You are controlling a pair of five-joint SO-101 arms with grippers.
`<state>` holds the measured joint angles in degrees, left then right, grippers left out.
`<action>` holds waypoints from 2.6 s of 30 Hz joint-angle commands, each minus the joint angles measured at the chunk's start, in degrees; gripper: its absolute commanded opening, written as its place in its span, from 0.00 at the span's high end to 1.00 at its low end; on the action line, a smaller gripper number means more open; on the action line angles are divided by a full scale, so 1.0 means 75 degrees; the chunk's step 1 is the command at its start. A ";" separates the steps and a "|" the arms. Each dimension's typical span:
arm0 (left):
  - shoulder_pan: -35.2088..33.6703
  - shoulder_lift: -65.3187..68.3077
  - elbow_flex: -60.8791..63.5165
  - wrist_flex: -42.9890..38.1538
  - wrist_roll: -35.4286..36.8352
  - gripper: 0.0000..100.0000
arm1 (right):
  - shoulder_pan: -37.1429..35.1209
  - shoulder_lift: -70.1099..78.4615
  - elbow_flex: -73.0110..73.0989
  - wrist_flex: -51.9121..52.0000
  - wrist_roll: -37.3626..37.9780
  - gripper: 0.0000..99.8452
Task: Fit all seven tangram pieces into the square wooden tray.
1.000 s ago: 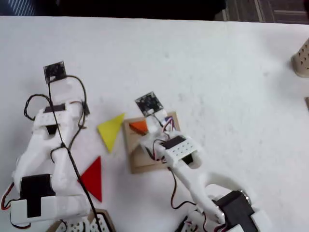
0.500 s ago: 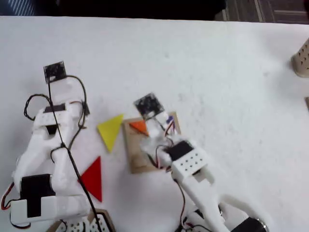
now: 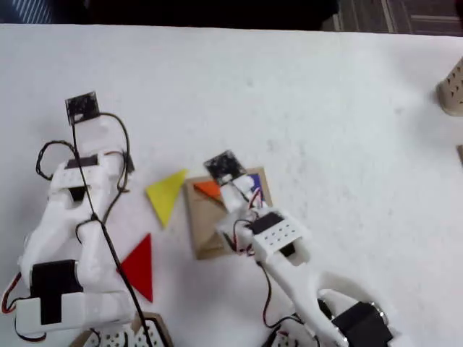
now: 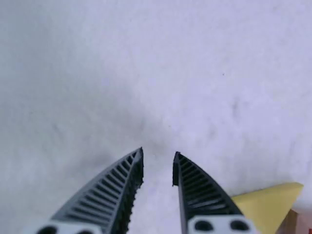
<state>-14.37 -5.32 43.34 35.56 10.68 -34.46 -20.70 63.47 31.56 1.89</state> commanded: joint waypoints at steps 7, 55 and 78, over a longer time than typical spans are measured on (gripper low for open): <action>-0.0076 -0.0006 -0.0434 0.0012 -0.0094 0.98 | 0.0533 0.0041 -0.0469 0.0100 0.0023 0.98; 0.1776 -0.2936 0.1360 0.0621 -0.1360 0.79 | 0.0568 -0.1155 0.0281 0.0299 0.0821 0.98; 0.1295 0.0697 -0.2133 0.3446 -0.3845 0.74 | 0.0533 -0.1084 0.0270 0.0147 0.0832 0.98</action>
<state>-3.21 -0.57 31.38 60.00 -14.73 -29.89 -28.79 66.11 34.20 7.43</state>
